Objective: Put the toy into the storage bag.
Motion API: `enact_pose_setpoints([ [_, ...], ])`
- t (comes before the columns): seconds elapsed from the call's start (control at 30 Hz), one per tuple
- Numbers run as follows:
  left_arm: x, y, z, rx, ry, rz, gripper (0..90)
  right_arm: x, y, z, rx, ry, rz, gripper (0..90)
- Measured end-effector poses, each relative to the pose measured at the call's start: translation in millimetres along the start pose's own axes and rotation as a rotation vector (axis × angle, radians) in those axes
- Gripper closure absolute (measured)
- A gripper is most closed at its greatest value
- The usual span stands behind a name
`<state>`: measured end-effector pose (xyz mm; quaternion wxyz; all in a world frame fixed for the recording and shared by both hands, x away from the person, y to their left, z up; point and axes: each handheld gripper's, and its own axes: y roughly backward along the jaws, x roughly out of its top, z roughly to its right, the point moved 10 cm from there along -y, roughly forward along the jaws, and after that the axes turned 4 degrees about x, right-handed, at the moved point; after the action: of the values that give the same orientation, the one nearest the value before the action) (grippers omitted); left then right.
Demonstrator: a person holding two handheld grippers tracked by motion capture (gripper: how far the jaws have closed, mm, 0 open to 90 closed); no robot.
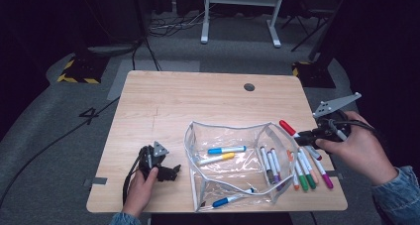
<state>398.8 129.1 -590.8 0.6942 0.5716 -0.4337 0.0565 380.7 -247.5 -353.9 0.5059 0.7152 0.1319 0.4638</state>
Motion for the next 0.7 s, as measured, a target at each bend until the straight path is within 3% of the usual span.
enact_pose_setpoints([
  [0.27,0.0,0.0,0.0,0.0,0.0,0.0,0.1,21.9,-2.8,-34.0,0.051,0.095,-0.018,77.4],
  [0.3,0.0,-0.1,-0.1,0.0,-0.001,0.0,0.1,26.2,-6.2,-44.0,0.069,0.122,-0.032,77.4],
  [0.7,0.0,-0.1,-0.1,0.001,-0.001,0.0,0.1,43.9,-25.7,-85.0,0.152,0.233,-0.074,77.3],
])
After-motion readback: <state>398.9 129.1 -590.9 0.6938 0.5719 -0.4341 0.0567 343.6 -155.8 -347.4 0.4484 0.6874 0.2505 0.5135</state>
